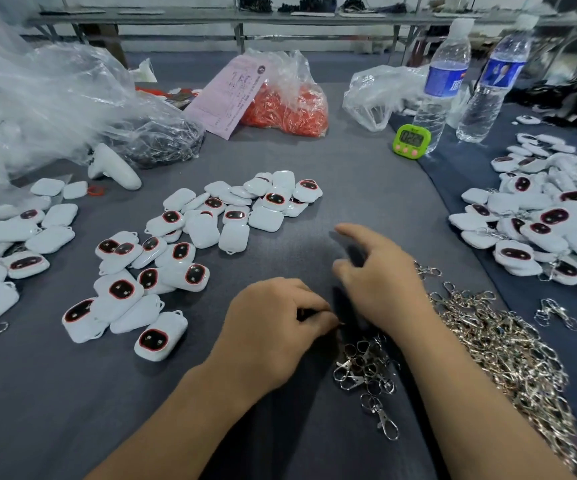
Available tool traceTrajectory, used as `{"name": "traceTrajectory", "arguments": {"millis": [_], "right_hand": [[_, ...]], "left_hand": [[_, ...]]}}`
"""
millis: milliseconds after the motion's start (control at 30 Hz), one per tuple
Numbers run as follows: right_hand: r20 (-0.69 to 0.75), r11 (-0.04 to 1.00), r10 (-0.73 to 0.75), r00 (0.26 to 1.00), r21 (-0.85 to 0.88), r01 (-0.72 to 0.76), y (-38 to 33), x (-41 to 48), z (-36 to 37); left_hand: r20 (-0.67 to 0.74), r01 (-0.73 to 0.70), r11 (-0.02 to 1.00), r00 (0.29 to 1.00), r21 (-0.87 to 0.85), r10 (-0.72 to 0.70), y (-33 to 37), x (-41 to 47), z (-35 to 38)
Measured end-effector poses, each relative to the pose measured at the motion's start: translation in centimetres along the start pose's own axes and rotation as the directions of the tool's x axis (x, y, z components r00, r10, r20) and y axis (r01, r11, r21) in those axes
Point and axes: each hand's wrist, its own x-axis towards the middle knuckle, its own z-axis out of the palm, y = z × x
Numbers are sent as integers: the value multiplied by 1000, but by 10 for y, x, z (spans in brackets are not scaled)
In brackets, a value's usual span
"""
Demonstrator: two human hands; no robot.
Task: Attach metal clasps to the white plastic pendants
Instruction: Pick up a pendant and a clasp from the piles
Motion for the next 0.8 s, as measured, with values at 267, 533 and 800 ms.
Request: {"name": "traceTrajectory", "arguments": {"millis": [267,533,800], "right_hand": [[174,950,-214,961,-194,246,-8,11,37],[224,907,-372,901,-119,404,-38,40,62],[134,924,-359,924,-90,372,-37,38,62]], "left_hand": [[-294,176,970,948,169,-121,-10,2,-13],[-483,273,943,810,-191,-333,-23,10,-22],[-388,231,942,867,-242,-312,-33,13,-26]]}}
